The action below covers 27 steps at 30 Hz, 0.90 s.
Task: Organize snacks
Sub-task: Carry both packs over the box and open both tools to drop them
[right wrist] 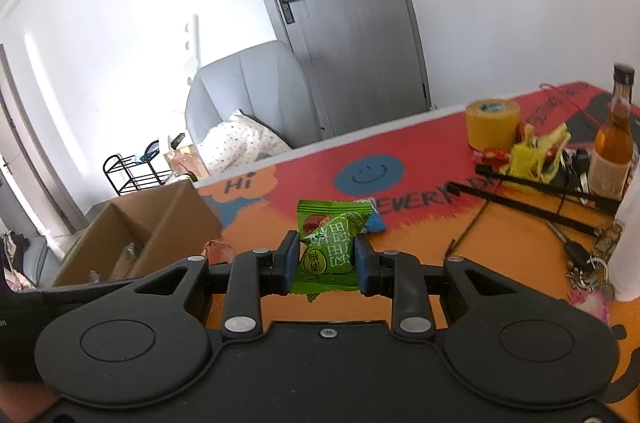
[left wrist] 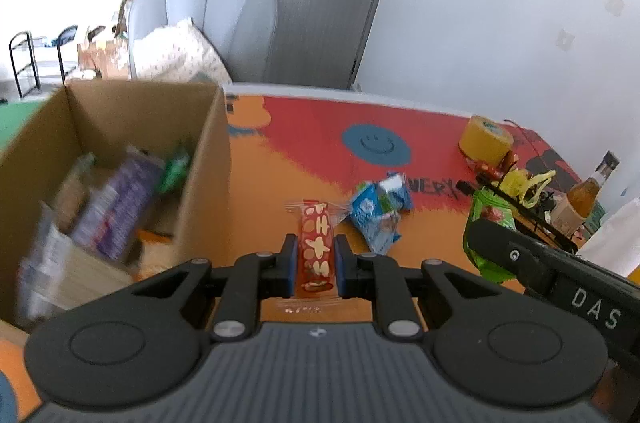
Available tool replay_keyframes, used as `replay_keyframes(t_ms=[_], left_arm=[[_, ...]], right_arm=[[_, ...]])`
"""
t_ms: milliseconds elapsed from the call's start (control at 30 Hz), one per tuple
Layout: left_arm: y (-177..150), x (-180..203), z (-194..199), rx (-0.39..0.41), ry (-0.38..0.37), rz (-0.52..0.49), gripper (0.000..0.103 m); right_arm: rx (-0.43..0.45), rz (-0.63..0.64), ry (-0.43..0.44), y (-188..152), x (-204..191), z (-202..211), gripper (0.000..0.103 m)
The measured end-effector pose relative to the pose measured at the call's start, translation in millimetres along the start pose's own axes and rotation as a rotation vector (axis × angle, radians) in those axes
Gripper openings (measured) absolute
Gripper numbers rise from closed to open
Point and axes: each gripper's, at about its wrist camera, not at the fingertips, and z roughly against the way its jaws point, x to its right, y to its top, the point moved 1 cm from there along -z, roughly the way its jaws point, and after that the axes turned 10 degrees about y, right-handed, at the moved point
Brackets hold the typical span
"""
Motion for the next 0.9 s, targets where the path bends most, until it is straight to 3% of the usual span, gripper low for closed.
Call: replay_keyframes(t_ms=[333,900], left_arm=[[19,-25,31,0.051,-0.021,-0.008,0.017],[45,-94,43,0.089,0.006,0.058,0.017]], right_arm=[[0.041,0.037,0.036,15,-34,5,0.027],[0.043,0.101,0.091,30,-91,-19,0.027]])
